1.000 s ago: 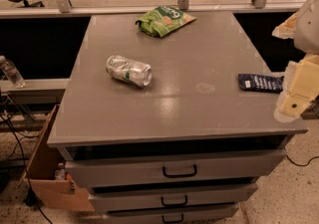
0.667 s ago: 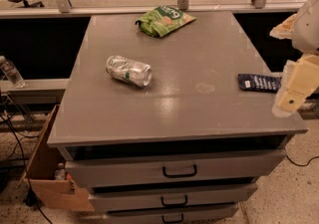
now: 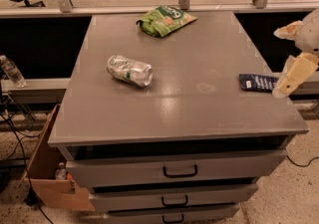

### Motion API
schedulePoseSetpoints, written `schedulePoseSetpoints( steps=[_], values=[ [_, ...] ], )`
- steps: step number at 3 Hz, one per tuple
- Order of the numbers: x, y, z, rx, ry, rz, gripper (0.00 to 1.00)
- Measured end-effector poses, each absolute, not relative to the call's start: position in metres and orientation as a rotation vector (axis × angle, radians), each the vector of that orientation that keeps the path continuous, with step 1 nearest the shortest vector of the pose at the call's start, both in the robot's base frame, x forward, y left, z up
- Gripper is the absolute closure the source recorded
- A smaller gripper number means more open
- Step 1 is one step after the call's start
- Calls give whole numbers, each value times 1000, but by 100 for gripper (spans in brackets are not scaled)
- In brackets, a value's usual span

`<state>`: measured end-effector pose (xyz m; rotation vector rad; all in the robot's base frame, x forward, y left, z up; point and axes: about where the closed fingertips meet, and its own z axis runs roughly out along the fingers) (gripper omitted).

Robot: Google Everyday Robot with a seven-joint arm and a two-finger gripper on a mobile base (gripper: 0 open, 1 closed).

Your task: Pick rxbar blueberry

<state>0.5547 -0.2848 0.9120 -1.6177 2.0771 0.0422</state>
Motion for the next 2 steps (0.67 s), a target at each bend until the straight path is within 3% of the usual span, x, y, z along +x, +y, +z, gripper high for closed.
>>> schedulePoseSetpoints(
  steps=[2],
  values=[
    [619, -336, 848, -1373, 2127, 216, 2]
  ],
)
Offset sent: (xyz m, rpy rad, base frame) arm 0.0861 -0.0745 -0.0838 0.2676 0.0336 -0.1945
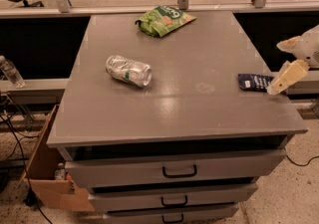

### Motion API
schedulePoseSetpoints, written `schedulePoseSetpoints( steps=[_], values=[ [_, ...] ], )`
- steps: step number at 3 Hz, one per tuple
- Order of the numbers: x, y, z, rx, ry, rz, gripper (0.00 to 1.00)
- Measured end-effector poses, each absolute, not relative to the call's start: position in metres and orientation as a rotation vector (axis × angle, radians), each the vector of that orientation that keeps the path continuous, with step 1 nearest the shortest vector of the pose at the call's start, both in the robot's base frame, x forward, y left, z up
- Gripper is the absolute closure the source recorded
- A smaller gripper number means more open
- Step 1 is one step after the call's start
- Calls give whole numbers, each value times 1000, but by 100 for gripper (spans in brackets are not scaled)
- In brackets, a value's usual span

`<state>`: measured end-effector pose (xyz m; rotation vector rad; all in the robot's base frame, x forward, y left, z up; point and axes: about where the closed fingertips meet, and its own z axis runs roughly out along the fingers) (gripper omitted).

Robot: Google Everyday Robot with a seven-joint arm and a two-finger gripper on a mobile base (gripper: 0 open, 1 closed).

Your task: Pick rxbar blueberry

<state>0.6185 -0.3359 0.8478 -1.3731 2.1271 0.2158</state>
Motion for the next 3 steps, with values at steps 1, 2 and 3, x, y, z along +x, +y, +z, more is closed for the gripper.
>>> schedulePoseSetpoints(
  steps=[1, 2, 3],
  values=[
    [624, -342, 834, -1312, 2186, 265, 24],
    [620, -333, 835, -1286, 2219, 321, 48],
    [610, -314, 843, -1289, 2238, 398, 71]
  ],
)
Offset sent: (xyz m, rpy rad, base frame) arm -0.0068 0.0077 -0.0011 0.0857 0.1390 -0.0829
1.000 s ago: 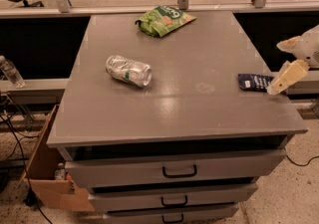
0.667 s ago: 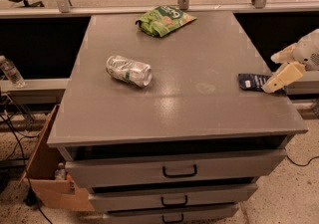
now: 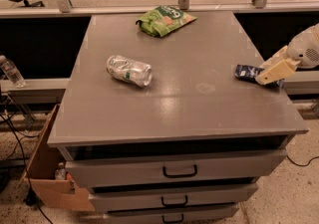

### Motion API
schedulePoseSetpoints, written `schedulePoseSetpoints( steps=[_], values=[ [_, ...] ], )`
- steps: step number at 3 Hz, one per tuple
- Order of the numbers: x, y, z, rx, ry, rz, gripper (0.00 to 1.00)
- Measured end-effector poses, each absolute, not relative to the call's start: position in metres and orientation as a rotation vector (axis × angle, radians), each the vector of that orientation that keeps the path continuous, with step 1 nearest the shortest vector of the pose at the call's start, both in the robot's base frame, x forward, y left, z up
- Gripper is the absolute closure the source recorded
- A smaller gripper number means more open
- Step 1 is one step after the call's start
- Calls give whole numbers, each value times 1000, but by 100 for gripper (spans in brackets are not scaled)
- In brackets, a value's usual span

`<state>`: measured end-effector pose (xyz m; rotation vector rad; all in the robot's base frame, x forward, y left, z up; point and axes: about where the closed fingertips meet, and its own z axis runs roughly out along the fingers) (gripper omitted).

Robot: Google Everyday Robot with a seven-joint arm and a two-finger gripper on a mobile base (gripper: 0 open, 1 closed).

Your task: Pick rxbar blueberry

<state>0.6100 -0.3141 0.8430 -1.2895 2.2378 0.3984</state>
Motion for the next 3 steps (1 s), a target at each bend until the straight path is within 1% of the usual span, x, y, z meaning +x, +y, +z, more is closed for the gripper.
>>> schedulePoseSetpoints(
  steps=[1, 2, 3],
  values=[
    [600, -282, 859, -1310, 2208, 513, 94],
    [597, -246, 887, -1334, 2113, 622, 100],
    [598, -219, 926, -1328, 1971, 685, 100]
  ],
)
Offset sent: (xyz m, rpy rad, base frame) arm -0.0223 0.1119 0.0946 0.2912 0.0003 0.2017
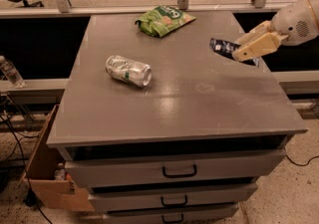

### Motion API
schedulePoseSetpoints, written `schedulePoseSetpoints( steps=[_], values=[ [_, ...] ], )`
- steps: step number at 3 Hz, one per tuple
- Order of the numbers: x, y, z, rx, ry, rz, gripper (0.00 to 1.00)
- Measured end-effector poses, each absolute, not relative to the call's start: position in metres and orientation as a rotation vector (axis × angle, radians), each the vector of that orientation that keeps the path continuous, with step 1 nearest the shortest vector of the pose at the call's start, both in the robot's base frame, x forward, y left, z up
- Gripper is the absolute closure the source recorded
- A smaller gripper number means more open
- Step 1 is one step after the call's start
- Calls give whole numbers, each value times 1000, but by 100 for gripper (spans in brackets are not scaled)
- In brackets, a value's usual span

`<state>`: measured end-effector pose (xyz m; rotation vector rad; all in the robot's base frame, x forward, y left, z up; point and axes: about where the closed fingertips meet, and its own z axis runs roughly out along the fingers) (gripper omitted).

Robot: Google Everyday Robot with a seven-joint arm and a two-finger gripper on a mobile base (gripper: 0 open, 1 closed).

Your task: Pick rxbar blueberry

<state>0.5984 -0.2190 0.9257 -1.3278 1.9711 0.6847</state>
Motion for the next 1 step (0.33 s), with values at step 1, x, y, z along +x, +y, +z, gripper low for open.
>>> schedulePoseSetpoints(
  steps=[1],
  values=[
    [599, -216, 927, -1326, 1963, 694, 100]
  ],
)
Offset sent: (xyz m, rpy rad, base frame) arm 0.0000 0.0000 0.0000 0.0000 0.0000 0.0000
